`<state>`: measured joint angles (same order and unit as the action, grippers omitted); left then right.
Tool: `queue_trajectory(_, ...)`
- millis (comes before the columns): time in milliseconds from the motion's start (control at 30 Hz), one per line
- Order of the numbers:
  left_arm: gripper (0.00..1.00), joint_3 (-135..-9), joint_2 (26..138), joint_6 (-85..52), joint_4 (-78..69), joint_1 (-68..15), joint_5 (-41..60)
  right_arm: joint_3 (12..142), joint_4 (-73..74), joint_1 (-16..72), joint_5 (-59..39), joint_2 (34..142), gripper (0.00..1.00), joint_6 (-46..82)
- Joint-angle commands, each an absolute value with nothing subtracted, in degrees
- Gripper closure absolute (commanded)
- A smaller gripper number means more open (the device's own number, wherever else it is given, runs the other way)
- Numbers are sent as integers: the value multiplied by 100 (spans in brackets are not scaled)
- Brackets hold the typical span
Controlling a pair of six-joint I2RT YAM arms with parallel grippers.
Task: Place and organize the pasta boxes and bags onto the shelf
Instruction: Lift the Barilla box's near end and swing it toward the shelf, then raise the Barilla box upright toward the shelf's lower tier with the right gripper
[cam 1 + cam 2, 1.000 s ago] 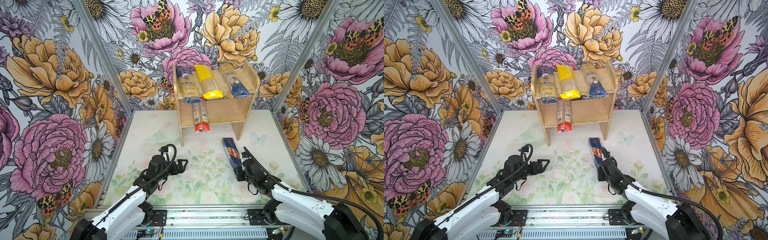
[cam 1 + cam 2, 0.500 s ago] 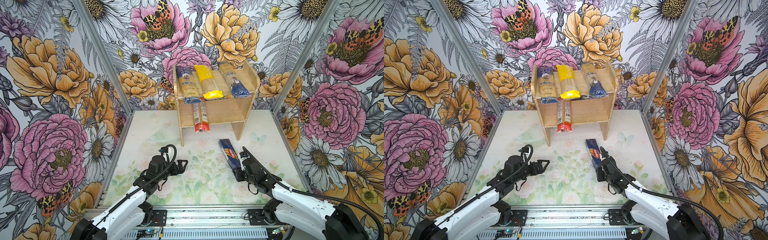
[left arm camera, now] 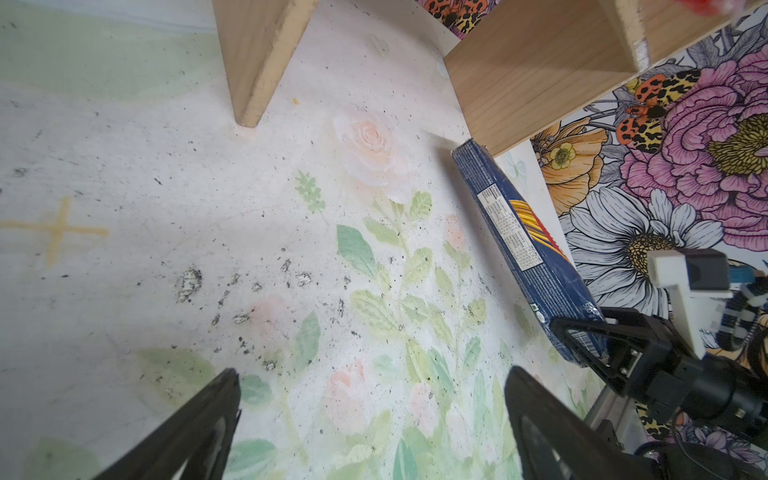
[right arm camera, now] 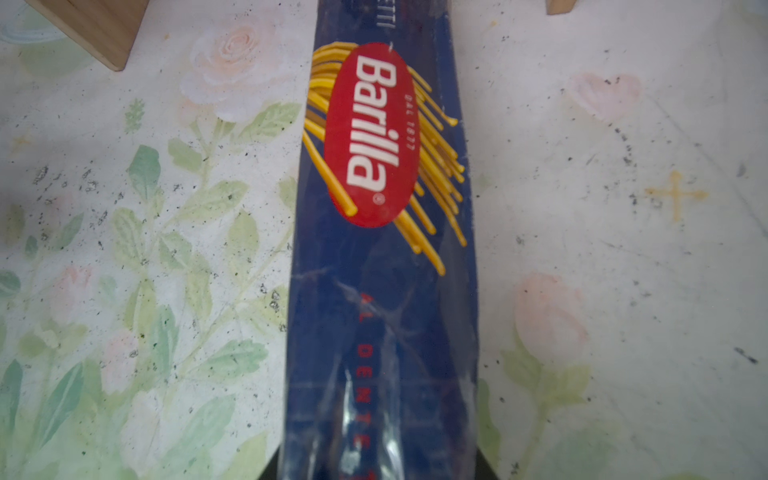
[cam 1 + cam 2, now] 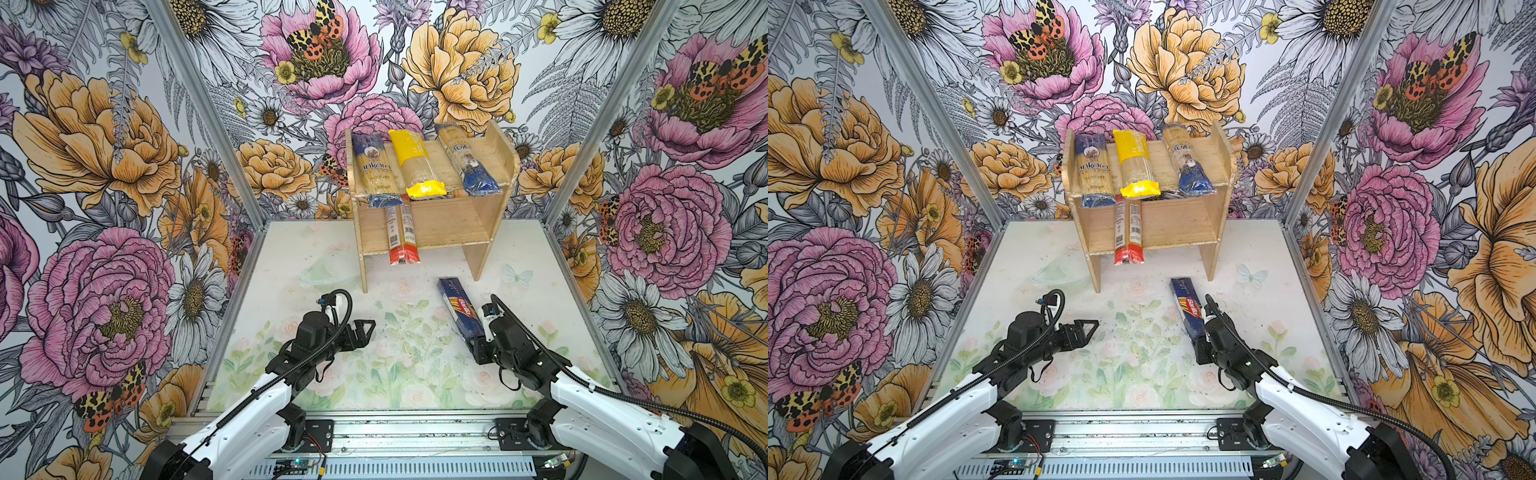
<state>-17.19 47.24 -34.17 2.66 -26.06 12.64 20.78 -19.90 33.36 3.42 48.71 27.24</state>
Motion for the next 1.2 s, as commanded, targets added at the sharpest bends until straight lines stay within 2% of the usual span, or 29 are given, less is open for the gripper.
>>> queue_trajectory(0,1,-1670,4654,-3401,163,-2571,1225,2572,-1280,3370,253,4612,100,2559)
queue_trajectory(600,1,-1697,4630,-3374,202,-2547,1249,2913,-1725,3366,-4,4558,100,2562)
queue_trajectory(1167,1,-1642,4520,-3359,250,-2503,1276,3109,-2154,3366,-61,3961,100,2540)
